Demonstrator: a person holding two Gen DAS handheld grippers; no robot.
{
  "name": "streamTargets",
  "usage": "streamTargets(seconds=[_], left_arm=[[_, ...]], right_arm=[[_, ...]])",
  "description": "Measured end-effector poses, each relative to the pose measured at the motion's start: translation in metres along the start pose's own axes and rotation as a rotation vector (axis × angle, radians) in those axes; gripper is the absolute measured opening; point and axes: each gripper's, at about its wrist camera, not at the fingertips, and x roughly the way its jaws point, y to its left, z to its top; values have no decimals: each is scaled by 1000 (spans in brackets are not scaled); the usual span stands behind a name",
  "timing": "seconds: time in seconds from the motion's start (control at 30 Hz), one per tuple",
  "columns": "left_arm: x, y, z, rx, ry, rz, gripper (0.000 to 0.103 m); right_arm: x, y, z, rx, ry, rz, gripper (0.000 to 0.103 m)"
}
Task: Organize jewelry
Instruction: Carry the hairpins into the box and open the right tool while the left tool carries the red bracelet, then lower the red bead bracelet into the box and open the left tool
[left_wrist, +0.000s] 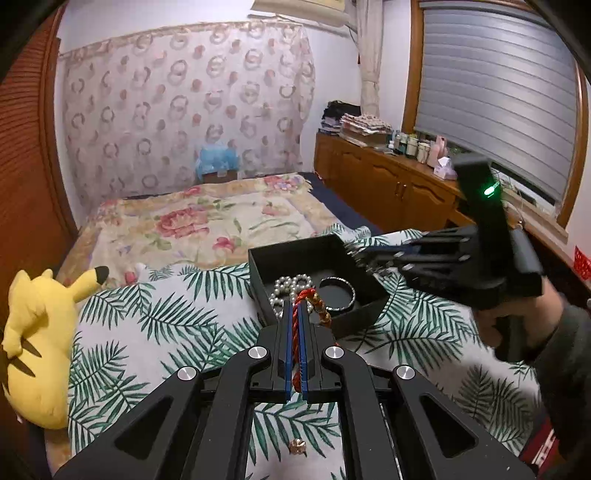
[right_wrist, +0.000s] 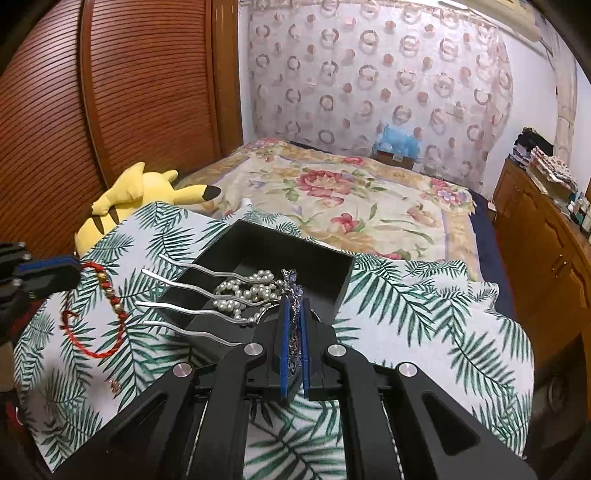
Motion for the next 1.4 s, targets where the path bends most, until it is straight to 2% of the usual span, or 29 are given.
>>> streamTargets(seconds=[0.33, 0.83, 1.03, 1.17, 1.2, 1.27, 1.4], left_arm=[[-4, 0, 34, 53, -37, 58, 2], [48, -8, 59, 52, 3, 67, 2], [73, -13, 58, 50, 39, 62, 3], [82, -15, 45, 47, 72, 61, 4], [82, -14, 40, 43, 77, 59, 6], [80, -14, 34, 33, 78, 49, 17], [73, -14, 26, 46, 80, 62, 19]], right_arm=[[21, 5, 2, -11, 22, 9, 9], [-16, -11, -35, 31, -26, 24, 9], [-28, -15, -47, 38, -40, 33, 10], [-39, -13, -55, 40, -60, 45, 10], [-42, -11, -58, 38, -63, 48, 10], [-46, -8, -64, 36, -67, 53, 10], [-51, -3, -73, 50, -68, 61, 10]])
